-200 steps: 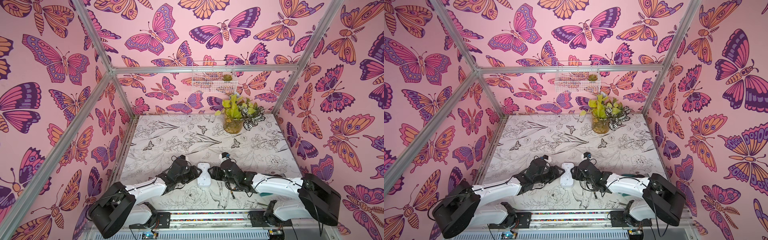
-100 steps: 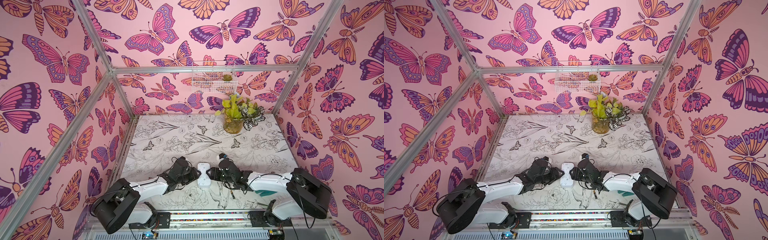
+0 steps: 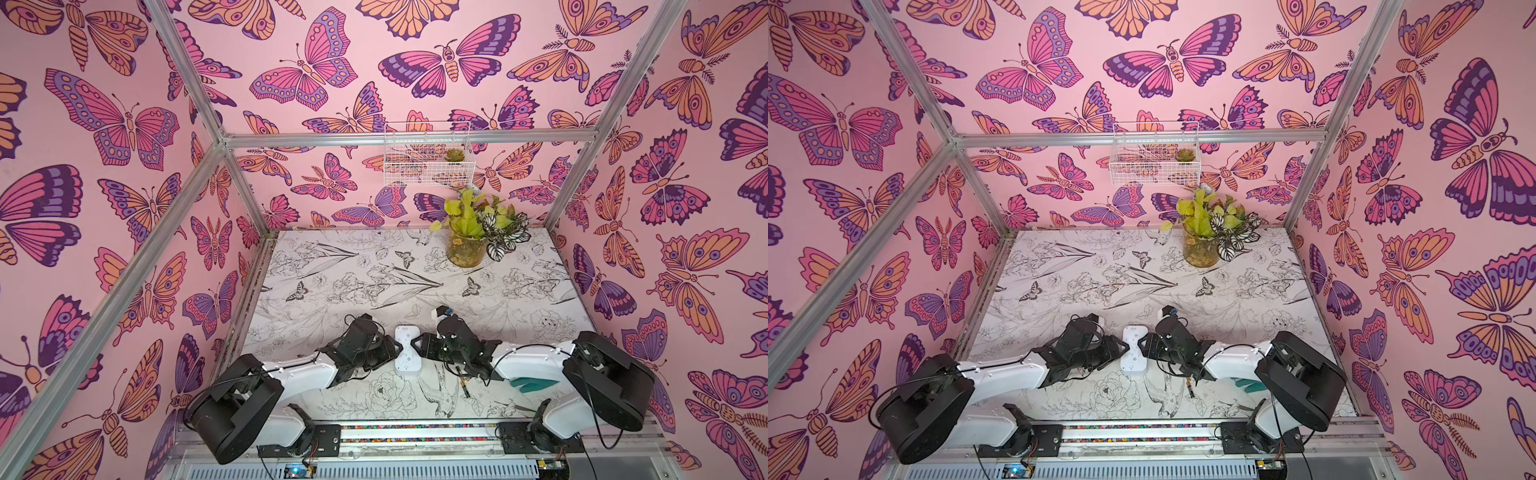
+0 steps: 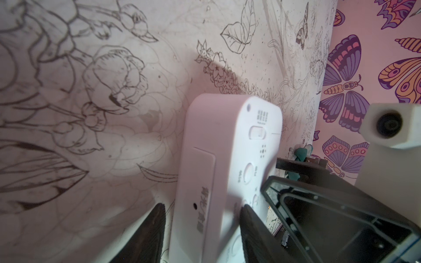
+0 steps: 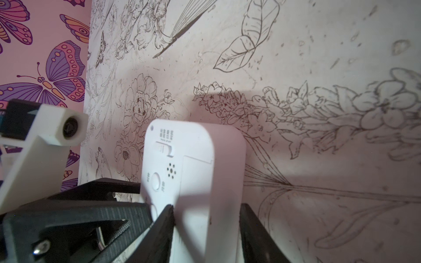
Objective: Insert the battery into the alarm
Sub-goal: Remove the cover from the alarm.
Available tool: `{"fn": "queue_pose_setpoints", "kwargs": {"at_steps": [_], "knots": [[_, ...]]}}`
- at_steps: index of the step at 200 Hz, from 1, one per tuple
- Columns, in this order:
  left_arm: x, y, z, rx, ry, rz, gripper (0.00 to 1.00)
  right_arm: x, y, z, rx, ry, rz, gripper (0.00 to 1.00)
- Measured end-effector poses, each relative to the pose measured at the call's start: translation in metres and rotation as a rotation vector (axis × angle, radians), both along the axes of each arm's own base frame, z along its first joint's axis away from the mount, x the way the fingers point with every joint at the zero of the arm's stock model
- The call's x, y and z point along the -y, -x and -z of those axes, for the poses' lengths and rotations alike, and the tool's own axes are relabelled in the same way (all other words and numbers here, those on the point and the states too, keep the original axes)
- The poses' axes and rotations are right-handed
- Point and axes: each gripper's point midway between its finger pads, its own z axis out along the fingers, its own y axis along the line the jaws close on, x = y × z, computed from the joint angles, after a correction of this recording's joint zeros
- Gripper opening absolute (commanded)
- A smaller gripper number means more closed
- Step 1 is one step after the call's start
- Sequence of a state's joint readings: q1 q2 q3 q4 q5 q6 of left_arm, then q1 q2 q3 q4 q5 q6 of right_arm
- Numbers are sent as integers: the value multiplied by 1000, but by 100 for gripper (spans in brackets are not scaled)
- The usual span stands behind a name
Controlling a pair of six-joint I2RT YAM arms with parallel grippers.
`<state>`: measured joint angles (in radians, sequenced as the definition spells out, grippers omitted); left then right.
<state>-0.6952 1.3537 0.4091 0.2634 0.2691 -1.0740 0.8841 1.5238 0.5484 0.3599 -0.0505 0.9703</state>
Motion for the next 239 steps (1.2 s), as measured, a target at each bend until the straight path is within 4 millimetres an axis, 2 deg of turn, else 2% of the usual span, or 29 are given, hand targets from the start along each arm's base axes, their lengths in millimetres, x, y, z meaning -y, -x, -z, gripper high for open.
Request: {"fn": "queue_pose_setpoints", "kwargs": {"at_steps": [44,101,126,159,239], "knots": [[1,-1,1,-1,1,1,54,0,1,-1,13,-27,-3,35],[1,-1,0,0,1,0,54,3,0,-3,36,-74,13,28],[1,-2,0,0,0,-1,54,4,1,-2,37,-76,12,35],[1,-2,0,-3,-2,0,54,6,6,1,13,-73,6,50],[1,-2,0,-4,-3,-1,55,2,18,-3,-29,-117,-33,55]]}}
